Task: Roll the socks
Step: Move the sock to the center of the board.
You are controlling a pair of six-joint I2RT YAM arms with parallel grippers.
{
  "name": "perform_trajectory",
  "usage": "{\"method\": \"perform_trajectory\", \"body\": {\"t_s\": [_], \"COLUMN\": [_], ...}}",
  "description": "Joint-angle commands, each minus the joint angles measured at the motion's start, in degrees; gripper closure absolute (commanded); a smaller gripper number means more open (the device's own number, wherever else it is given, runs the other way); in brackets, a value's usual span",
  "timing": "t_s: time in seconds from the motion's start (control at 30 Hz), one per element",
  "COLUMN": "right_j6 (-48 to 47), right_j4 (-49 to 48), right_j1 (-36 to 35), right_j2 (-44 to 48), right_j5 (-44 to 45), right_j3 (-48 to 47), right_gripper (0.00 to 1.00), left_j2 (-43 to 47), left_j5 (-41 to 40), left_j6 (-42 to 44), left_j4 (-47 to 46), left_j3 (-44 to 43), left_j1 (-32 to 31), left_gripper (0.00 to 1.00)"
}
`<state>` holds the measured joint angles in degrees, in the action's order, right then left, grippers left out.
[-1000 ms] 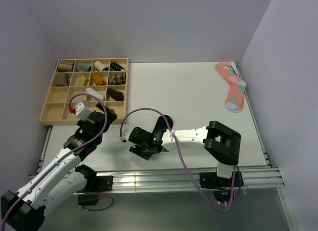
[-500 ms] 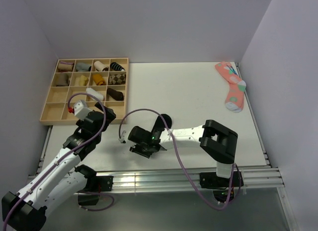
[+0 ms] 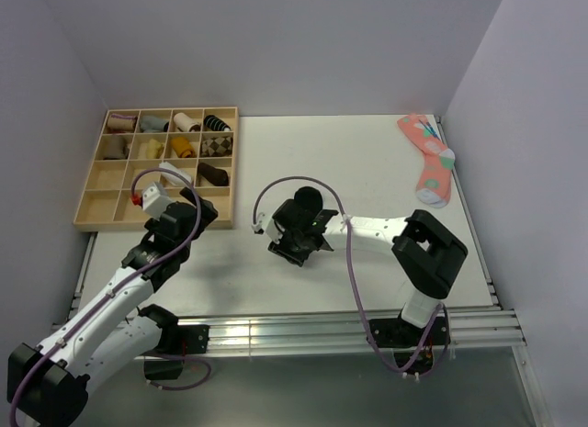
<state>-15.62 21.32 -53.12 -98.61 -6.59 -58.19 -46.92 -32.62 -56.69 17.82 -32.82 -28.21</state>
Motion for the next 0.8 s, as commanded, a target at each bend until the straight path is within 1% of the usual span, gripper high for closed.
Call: {"method": "perform_trajectory", "body": {"t_s": [0.0, 0.1, 0.3, 0.4, 0.63, 0.77], "right_j6": [-1.0, 0.4, 2.3, 3.5, 4.8, 5.1], "right_j4": [-0.4, -0.1, -1.0, -2.0, -2.5, -2.8], "right_j1": [0.0, -0.1, -0.3, -1.0, -2.3, -3.0], "right_j2": [4.9, 6.0, 6.1, 5.2, 3.4, 2.6], "right_j5": [-1.3, -0.7, 2.1, 4.2, 4.7, 5.4], "right_j3": [0.2, -1.0, -1.1, -0.9, -1.6, -1.7], "right_gripper": [0.56, 0.53, 0.53, 0.54, 0.58, 0.58], "left_j2": [-0.4, -0.5, -0.8, -1.0, -2.0, -2.0], "left_j5": [1.2, 1.4, 1.6, 1.7, 2.0, 2.0], "left_j6": [0.3, 0.2, 0.3, 0.4, 0.5, 1.0], "left_j4": [-3.1, -3.2, -3.4, -3.9, -4.6, -5.2], "left_j3": [0.0, 0.1, 0.0, 0.1, 0.3, 0.3], "left_j1": [0.3, 0.3, 0.3, 0.3, 0.3, 0.3], "left_gripper": [0.00, 0.01, 0.01, 0.00, 0.01, 0.00]}}
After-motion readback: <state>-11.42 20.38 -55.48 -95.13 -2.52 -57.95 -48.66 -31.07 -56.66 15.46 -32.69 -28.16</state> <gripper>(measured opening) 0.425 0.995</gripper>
